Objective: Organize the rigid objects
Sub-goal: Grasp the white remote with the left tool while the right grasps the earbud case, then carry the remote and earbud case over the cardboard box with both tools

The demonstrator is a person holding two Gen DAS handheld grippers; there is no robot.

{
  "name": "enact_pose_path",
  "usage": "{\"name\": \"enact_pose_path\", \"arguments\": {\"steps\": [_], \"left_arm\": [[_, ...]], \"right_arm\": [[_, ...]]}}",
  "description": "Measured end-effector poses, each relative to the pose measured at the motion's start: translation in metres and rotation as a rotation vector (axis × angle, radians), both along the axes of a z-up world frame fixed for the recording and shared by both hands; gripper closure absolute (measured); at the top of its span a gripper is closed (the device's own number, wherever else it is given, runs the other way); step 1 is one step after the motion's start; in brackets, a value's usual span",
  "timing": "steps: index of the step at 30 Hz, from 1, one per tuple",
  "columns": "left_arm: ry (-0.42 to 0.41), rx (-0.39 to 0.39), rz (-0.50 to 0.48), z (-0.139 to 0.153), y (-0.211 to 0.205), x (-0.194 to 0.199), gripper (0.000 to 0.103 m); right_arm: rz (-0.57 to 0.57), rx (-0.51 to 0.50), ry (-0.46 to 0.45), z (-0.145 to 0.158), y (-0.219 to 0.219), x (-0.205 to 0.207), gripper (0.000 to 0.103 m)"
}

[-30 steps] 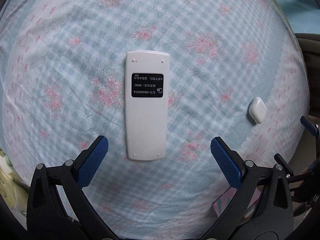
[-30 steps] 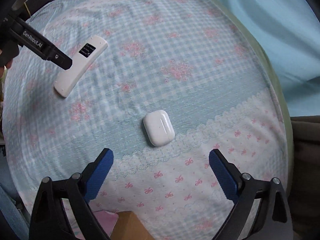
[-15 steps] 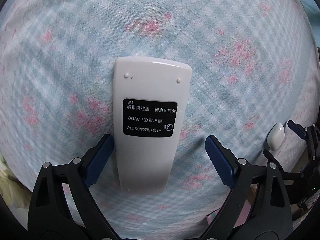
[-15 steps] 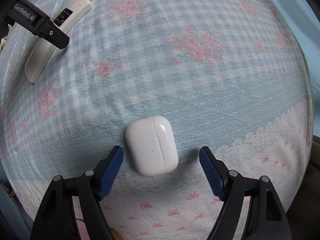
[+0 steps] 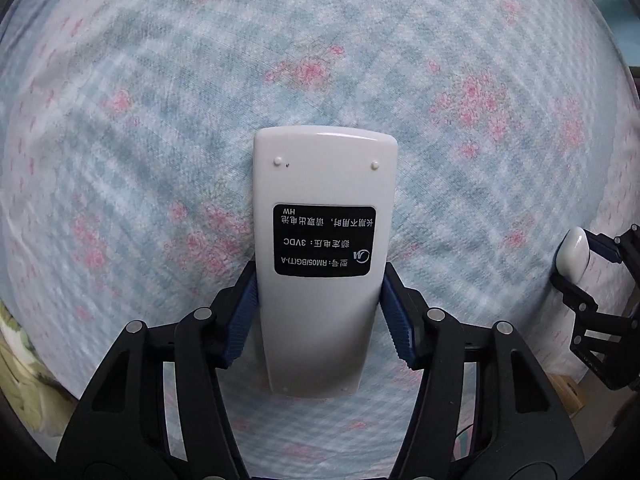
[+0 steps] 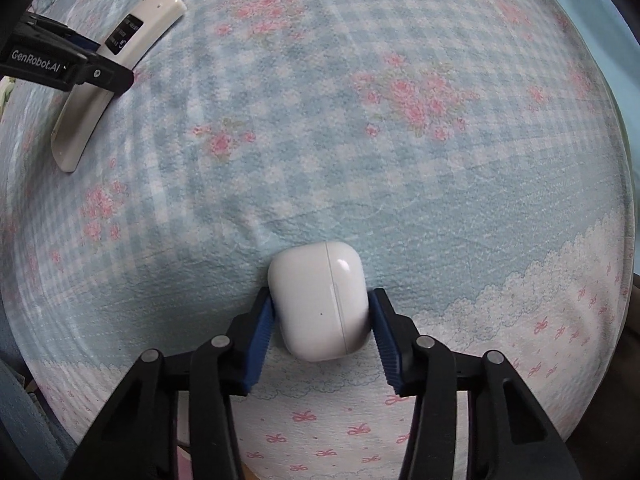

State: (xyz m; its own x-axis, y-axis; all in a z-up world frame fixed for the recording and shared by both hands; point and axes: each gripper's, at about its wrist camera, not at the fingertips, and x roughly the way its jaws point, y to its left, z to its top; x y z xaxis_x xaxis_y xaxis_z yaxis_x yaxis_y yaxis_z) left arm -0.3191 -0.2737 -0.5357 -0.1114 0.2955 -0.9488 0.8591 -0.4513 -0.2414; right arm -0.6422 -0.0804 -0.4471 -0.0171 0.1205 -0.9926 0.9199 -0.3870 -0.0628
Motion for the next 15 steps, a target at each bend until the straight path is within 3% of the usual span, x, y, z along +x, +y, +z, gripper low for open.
{"name": "enact_pose_path", "arguments": {"steps": [15], "left_arm": [[0.041,-0.021,0.008,0.046,0.003,-0.012,0.048]], "right_arm": [[-0.100,-0.068,-0.020,0.034,-0.003,-0.022,0.059]]}}
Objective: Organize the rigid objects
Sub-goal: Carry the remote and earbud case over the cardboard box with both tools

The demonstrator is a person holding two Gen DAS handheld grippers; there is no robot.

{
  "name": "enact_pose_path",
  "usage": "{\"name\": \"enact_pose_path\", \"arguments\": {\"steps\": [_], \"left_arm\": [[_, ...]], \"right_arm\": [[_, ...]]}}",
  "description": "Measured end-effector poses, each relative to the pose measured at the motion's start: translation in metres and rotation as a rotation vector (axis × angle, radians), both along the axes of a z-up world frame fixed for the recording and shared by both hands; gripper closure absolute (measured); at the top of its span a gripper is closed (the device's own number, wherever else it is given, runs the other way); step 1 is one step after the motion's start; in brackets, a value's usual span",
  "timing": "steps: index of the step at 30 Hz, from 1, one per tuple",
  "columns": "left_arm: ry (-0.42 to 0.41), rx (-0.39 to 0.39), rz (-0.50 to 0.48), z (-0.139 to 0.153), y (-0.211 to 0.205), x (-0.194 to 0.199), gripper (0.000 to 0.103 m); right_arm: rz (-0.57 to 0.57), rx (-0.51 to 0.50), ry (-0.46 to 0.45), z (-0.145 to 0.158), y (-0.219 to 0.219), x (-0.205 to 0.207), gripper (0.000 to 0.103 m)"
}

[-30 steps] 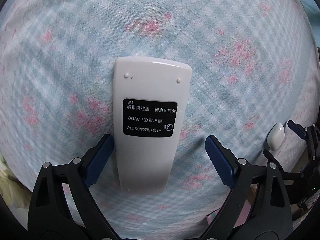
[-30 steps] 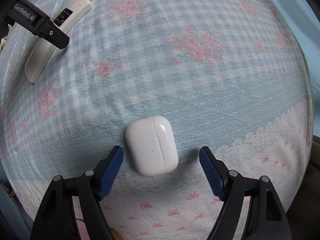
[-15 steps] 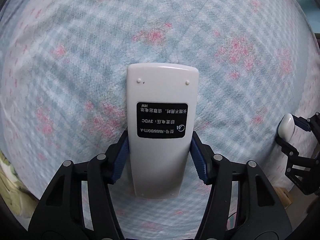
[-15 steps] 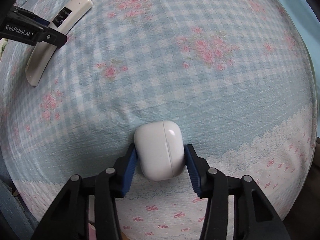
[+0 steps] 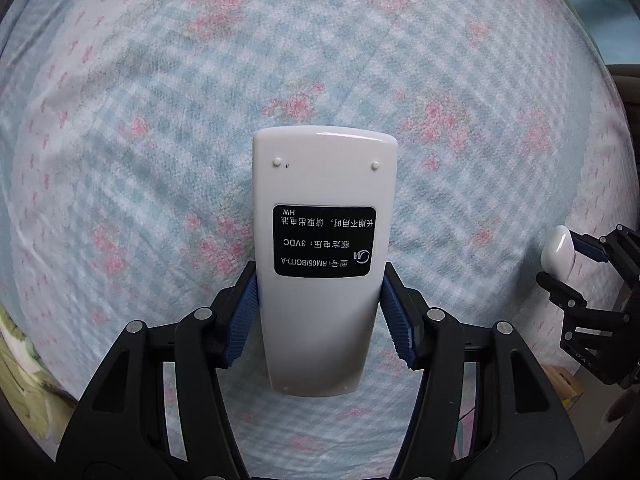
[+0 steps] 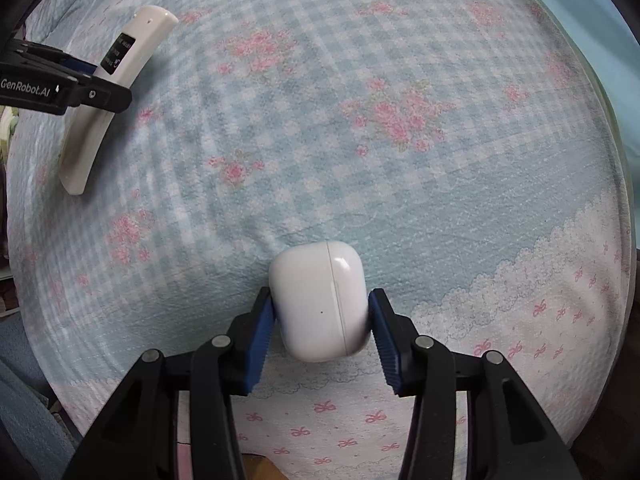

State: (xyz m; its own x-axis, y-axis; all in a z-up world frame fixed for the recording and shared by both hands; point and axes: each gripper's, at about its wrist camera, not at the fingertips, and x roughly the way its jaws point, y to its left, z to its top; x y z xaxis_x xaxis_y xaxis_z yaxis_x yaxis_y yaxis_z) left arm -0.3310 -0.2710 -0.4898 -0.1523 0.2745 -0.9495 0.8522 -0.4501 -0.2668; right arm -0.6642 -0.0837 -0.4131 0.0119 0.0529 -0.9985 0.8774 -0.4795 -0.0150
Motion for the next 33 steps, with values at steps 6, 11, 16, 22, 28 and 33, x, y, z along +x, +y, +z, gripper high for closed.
{"name": "enact_pose_path", "arguments": {"steps": [6,11,16,22,28,33], "left_arm": [[0.029,-0.019,0.003,0.037,0.009,-0.008,0.048],[0.059,-0.038,-0.020,0.077,0.026,-0.017,0.048],[0.096,-0.086,-0.051,0.134,0.051,-0.024,0.048],[0.165,-0.153,-0.151,0.205,0.093,-0.007,0.048],[0.223,-0.182,-0.261,0.263,0.167,-0.015,0.048],[0.265,-0.198,-0.359,0.291,0.234,-0.027,0.048]], "right_arm": [[-0.062,-0.059,-0.005,0.033,0.003,-0.009,0.060],[-0.096,-0.100,0.011,0.069,0.010,-0.010,0.060],[-0.152,-0.157,0.056,0.122,0.043,0.046,0.060],[-0.257,-0.246,0.106,0.186,0.088,0.097,0.060],[-0.386,-0.316,0.148,0.231,0.151,0.149,0.060],[-0.472,-0.311,0.182,0.250,0.214,0.194,0.060]]}}
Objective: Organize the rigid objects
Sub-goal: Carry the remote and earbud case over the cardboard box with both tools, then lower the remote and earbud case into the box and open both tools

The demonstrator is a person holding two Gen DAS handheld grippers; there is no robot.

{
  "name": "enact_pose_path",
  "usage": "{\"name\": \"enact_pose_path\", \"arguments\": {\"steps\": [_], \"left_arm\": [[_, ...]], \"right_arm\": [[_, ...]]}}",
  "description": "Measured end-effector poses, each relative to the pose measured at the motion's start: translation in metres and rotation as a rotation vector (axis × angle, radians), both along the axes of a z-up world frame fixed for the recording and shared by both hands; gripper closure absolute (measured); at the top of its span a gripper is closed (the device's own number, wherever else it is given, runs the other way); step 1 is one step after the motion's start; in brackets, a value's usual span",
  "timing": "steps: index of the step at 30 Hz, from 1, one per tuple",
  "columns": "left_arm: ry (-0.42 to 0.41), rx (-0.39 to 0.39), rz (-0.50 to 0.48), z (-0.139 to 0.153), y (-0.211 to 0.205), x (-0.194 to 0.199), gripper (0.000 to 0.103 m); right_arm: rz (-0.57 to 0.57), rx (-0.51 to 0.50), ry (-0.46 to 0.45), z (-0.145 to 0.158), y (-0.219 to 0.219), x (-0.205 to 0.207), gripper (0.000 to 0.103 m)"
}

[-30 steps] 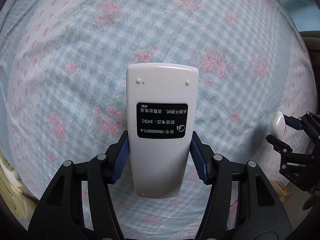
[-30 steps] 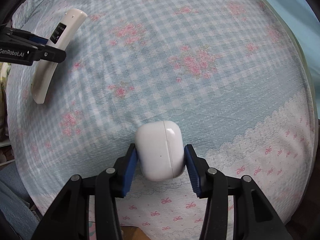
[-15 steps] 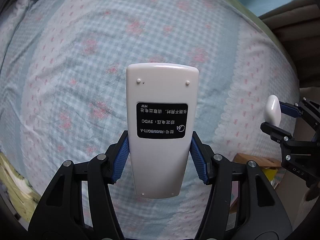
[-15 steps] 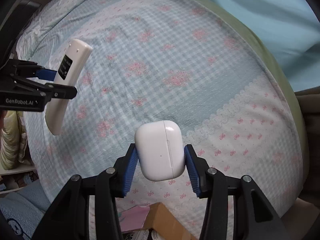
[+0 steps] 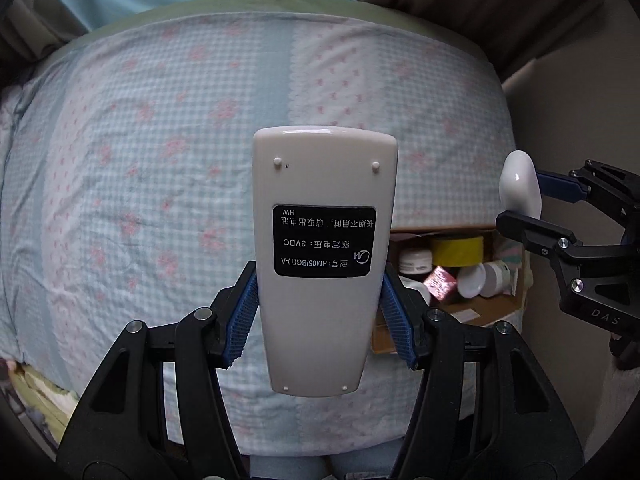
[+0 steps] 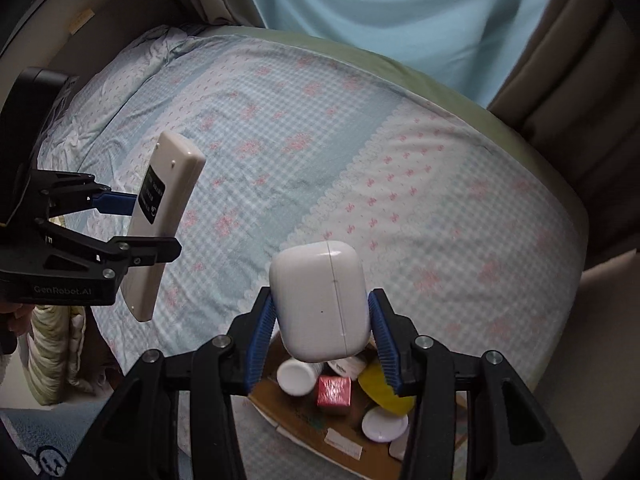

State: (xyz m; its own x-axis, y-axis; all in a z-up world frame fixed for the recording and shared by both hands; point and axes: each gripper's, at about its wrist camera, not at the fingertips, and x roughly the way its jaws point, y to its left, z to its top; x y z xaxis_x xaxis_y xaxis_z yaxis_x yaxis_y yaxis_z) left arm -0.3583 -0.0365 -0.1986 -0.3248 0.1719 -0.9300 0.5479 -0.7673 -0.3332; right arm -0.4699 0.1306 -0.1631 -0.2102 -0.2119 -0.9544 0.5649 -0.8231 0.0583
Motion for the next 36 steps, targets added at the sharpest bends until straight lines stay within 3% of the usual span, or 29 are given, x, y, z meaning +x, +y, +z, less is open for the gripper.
{"name": "enact_pose_path", "arguments": {"steps": [7,16,27,36], "left_arm": [[0.023,-0.009,-0.152,0.016,0.096,-0.028,0.048],[-0.019,0.007,-0.315,-0.020,0.184,-0.075,0.048],[-0.113,-0.023,-0.566,-0.079,0.273,-0.124,0.048],[-0.207,-0.025,-0.676,-0.118,0.301,-0.153,0.048]], "right_arm": [[-0.121,0.029,-0.007,-0.002,0.084,0.054,0.060],[-0.263,0.020,-0.070,-0.049,0.167,0.092,0.060],[-0.414,-0.047,-0.126,-0.121,0.226,0.091,0.060],[-0.386,-0.065,-0.085,-0.158,0.236,0.070,0.060]]}}
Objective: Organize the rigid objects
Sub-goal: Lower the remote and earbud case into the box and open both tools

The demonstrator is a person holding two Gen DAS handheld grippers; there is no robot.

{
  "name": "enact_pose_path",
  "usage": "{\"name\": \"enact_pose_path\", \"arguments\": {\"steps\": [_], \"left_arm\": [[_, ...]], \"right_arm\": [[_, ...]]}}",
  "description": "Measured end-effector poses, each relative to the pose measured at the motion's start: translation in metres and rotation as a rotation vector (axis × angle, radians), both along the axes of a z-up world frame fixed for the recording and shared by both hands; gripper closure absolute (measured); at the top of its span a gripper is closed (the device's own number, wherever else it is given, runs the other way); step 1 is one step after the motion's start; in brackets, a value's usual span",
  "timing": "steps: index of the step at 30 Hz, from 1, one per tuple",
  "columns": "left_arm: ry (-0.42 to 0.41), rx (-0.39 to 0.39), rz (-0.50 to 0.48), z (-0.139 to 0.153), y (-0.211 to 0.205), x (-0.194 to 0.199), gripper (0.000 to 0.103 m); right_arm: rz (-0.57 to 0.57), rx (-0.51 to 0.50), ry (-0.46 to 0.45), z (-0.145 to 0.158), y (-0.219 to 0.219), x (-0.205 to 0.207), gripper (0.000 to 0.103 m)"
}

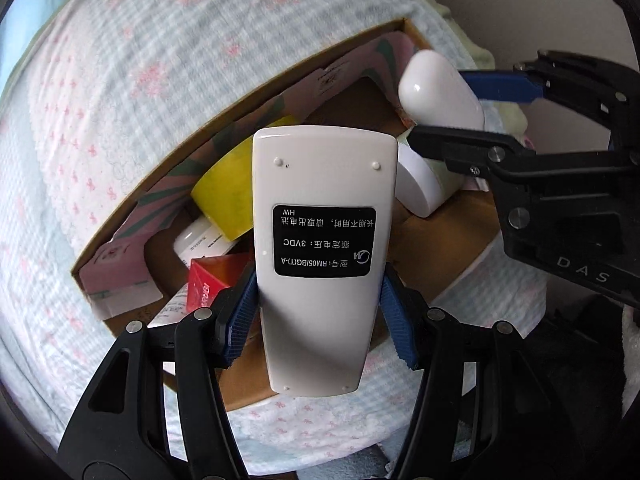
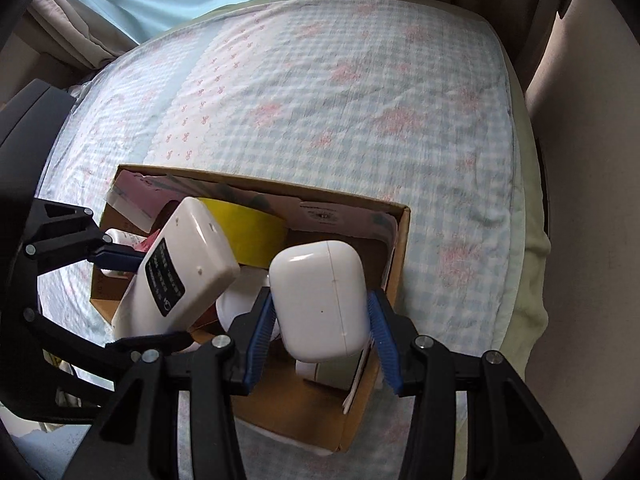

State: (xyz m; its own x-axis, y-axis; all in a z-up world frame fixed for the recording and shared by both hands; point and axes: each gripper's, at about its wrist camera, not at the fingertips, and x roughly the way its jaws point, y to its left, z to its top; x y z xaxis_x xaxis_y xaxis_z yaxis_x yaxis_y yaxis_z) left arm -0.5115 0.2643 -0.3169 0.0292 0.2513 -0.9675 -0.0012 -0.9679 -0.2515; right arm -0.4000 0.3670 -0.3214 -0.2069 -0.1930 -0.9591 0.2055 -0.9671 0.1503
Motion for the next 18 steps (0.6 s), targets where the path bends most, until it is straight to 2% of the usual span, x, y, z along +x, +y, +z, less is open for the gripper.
{"name": "enact_pose_path", "arguments": {"steps": [3,7,8,9,10,11,13,14,18], "left_arm": [[-0.014,-0.002,-0.007,-0.006,0.000,-0.005,0.048],[-0.008,-0.031,-0.021,-0.008,0.005,-0.009,0.046],[-0.010,-0.038,-0.025,-0.008,0.007,-0.009,0.033],[-0.010,-0.041,-0.027,-0.008,0.009,-0.009,0.003],[-0.002,-0.036,-0.026,-0.006,0.010,-0.008,0.001],[0.009,-0.027,-0.027,-0.004,0.011,-0.006,0.000],[0.026,-0.031,-0.032,-0.001,0.015,-0.002,0.000],[0.030,-0.038,-0.036,-0.001,0.016,0.001,0.000],[0.039,-0.041,-0.036,0.002,0.019,0.005,0.000]], "right_arm": [[0.022,-0.038,0.010,-0.006,0.002,-0.006,0.060],[0.040,-0.022,0.031,-0.012,0.002,-0.013,0.058],[0.038,-0.031,0.041,-0.011,0.004,-0.014,0.053],[0.037,-0.054,0.052,-0.010,0.006,-0.015,0.050],[0.040,-0.089,0.053,-0.008,0.008,-0.016,0.041],[0.044,-0.128,0.045,-0.008,0.010,-0.016,0.025],[0.062,-0.218,0.004,-0.009,0.010,-0.016,0.005],[0.058,-0.221,0.007,-0.008,0.009,-0.014,0.002],[0.061,-0.171,0.027,-0.007,-0.001,-0.006,0.001]]}}
